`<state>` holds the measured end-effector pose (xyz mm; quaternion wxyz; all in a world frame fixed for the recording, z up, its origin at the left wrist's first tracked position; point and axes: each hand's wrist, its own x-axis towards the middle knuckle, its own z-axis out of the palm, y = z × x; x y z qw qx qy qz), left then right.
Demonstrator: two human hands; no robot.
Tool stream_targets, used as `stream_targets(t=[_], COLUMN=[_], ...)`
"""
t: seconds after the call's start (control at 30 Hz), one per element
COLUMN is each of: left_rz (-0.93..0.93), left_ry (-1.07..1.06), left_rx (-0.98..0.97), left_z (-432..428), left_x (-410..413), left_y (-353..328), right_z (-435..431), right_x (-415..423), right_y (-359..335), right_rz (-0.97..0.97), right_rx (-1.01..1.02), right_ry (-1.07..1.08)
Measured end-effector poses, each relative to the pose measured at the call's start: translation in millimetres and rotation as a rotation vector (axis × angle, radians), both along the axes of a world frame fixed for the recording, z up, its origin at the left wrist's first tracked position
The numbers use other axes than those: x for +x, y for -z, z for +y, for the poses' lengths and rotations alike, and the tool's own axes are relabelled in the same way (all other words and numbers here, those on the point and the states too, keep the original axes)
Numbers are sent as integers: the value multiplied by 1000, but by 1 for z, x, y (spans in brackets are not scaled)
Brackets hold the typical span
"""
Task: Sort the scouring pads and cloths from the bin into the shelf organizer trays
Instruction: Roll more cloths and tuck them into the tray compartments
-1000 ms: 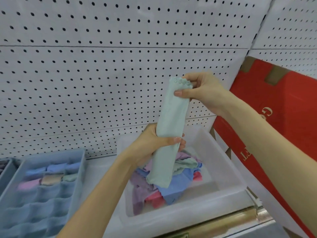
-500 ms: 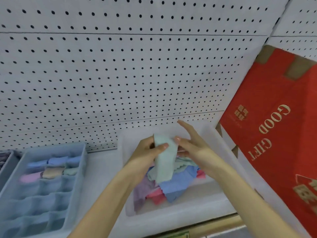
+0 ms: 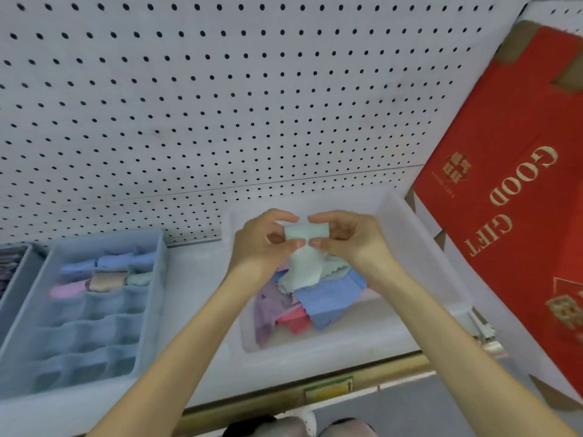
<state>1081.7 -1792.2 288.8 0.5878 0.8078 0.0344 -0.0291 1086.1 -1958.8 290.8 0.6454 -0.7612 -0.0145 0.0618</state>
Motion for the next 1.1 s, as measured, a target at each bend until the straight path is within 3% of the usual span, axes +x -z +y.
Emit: stream_targets(t=[0.23,0.3,0.4,0.43,0.67,0.77,0.87,0.97,1.1], left_rz=[-117,-87,75,124,193,103,104,174,210], left_ry=[115,172,241,266,290,174,80,49,-19], left_rx=[368,286,-158,-223,-339,-302,-276,-313,-354], left_z=[7,13,16,15,4,-2,-13,-23,-36], left_x=[4,6,3,1,-17,-18,-21,-27,-34], left_y=[-16,-19,-24,-23,-1,5,10,15,20], right_z=[1,0,3,5,10,6,6,11,17], right_x=[6,9,9,9,7,-9,-26,-34,-42], right_y=[-15,-24,-35,-36,-29,-17,-7,-2,10], right_rz=[-193,-172,-83,-52,141,310,234,112,186], right_rx=[-296,-314,-183,-96,161,150,25,29,89], right_ry=[-16,-36,-95,-101,143,59,30,122,253])
